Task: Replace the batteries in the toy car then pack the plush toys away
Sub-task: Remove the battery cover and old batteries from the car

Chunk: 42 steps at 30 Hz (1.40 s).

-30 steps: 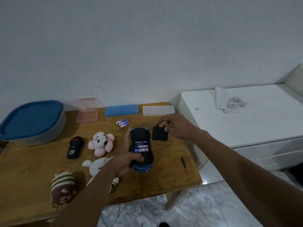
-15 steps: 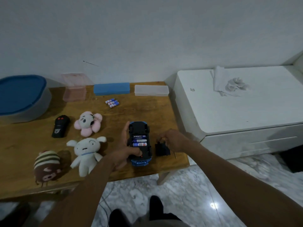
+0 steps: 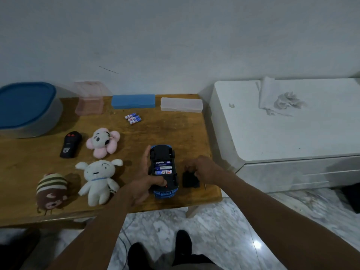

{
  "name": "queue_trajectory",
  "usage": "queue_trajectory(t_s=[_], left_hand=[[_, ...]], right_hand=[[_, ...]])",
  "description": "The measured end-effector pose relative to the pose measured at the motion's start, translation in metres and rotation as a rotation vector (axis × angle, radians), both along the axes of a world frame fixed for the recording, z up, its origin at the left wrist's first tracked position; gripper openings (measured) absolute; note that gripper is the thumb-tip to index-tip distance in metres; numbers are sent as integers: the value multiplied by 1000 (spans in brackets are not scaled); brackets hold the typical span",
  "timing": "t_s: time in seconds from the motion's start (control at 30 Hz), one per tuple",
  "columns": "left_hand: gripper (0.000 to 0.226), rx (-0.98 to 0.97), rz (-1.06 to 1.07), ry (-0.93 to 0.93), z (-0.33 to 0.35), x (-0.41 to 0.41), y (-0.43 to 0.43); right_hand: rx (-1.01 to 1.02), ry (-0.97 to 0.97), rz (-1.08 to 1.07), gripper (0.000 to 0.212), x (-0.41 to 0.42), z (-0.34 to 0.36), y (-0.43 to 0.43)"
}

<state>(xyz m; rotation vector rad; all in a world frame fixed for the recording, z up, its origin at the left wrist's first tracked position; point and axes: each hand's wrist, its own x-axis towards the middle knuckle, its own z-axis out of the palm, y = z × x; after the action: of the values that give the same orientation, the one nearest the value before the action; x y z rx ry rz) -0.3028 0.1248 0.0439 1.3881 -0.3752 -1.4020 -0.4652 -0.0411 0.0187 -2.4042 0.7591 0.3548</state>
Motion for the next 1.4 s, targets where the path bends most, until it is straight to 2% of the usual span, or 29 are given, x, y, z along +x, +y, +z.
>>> queue_trajectory(t_s=[0.67, 0.8, 0.9, 1.03, 1.2, 1.4], left_hand=[[119, -47, -106, -35, 17, 20, -5], [121, -66, -100, -53, 21, 26, -9], [122, -81, -95, -60, 22, 30, -11], [123, -95, -106, -71, 26, 37, -14], [121, -131, -105, -118, 28, 45, -17], [119, -172, -68, -180, 32, 55, -18]], right_hand=[[-94, 127, -100, 41, 4, 18, 5], [-73, 9, -265, 34, 13, 41, 6], [-16, -158, -391, 22, 31, 68, 11], [16, -295, -423, 7, 57, 95, 24], [4, -289, -421, 6, 81, 104, 41], [-7, -285, -524, 22, 94, 112, 52]])
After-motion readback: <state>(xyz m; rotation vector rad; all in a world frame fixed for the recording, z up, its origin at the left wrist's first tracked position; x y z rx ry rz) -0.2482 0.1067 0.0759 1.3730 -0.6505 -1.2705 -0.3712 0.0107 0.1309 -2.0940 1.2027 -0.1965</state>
